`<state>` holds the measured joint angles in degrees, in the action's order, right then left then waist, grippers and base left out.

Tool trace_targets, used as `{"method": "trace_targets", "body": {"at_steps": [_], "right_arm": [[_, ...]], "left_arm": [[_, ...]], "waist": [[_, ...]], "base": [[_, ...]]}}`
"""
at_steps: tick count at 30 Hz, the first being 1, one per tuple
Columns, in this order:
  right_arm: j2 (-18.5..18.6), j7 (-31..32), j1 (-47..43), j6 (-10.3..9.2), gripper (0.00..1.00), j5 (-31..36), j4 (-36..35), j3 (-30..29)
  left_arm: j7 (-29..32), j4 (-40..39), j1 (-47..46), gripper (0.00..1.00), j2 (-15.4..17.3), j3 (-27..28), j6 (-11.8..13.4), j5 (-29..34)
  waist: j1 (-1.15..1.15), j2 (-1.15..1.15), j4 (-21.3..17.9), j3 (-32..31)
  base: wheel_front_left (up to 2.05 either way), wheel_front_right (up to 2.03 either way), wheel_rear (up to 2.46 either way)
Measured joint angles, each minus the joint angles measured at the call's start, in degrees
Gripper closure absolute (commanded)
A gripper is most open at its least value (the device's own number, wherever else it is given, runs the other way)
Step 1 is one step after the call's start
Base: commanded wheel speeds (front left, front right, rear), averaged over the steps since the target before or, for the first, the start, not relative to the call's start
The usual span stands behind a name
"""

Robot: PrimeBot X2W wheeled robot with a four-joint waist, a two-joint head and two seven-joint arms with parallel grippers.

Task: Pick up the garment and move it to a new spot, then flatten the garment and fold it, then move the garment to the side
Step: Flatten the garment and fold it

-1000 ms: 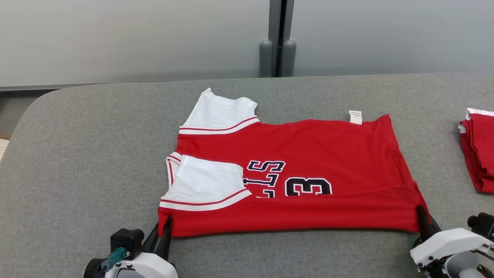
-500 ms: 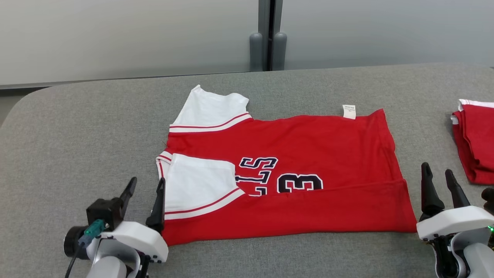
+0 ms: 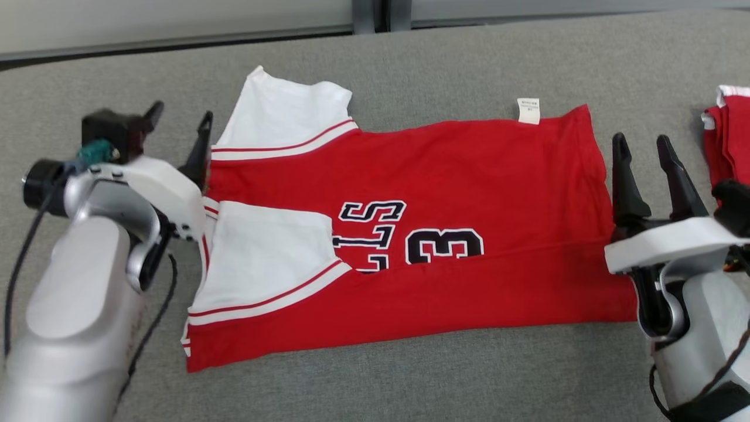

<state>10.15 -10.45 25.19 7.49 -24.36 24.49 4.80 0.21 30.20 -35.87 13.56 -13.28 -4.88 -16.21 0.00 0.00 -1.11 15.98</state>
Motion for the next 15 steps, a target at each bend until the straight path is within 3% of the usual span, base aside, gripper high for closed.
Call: {"method": "trace_targets", "body": {"at_steps": [6,8,15], "right_arm": [[-1.9,1.6,5.3,0.0,0.0,2.3,-1.7,1.6],[-2.3,1.7,6.6,0.0,0.0,2.4,-1.8,1.9],[-3.5,1.0,10.1,0.0,0.0,2.5,-2.1,2.5]], "left_arm": [[12.2,7.0,-13.0,0.0,4.2,-3.4,-2.2,-2.9],[17.3,7.9,-16.1,0.0,5.8,-7.3,-2.4,-4.2],[27.0,7.8,-24.8,0.0,12.1,-16.7,-2.5,-11.6]], "waist": [[0.0,0.0,-2.7,5.7],[0.0,0.0,-3.7,7.5],[0.0,0.0,-7.2,12.7]], "base": [[0.0,0.0,0.0],[0.0,0.0,0.0],[0.0,0.0,0.0]]}}
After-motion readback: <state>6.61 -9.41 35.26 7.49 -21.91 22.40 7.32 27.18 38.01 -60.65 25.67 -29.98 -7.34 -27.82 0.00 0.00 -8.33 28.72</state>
